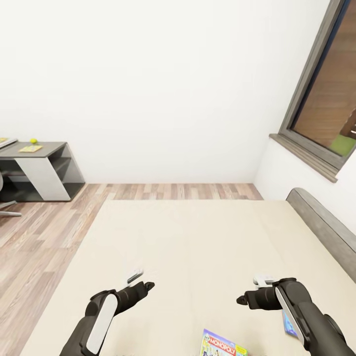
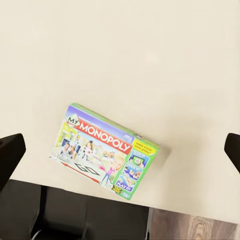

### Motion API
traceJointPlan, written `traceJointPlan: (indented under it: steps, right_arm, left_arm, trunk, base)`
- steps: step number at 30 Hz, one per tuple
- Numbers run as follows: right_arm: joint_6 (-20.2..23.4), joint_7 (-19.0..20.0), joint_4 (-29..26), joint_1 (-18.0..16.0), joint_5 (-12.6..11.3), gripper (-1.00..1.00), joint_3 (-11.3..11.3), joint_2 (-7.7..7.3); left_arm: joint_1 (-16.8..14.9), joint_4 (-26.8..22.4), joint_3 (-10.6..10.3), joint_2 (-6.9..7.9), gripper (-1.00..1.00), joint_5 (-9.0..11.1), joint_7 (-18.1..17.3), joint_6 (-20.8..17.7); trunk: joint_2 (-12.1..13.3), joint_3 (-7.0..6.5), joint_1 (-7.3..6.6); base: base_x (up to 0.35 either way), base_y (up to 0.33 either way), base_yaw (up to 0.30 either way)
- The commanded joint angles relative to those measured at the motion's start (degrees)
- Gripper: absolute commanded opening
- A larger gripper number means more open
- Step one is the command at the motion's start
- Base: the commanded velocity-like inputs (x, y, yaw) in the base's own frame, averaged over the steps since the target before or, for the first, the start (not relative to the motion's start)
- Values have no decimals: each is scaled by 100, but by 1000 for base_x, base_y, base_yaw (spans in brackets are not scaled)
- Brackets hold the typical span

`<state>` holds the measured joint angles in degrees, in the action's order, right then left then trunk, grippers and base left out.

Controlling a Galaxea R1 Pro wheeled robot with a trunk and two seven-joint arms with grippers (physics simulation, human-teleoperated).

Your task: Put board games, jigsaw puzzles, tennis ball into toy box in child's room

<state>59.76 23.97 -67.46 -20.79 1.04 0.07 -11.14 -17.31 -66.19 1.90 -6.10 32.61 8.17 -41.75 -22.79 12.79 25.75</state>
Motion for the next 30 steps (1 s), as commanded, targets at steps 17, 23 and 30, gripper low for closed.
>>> traceJointPlan:
  steps: [17,23,30]
  right_arm:
    - [24,20,-4,16,10,100,-6,-10]
    - [24,27,-32,64,-8,100,-12,-35]
    - [24,90,-52,128,-18,100,-11,-68]
  left_arm:
    - [7,-6,12,-5,100,60,52,-4]
    - [8,-2,12,-5,100,56,53,4]
    - [8,0,12,-5,100,50,53,12]
  trunk:
    - [-12,171,3]
    - [-12,227,3]
    - [-12,293,3]
  base:
    - [0,0,0]
    - [0,0,0]
    - [0,0,0]
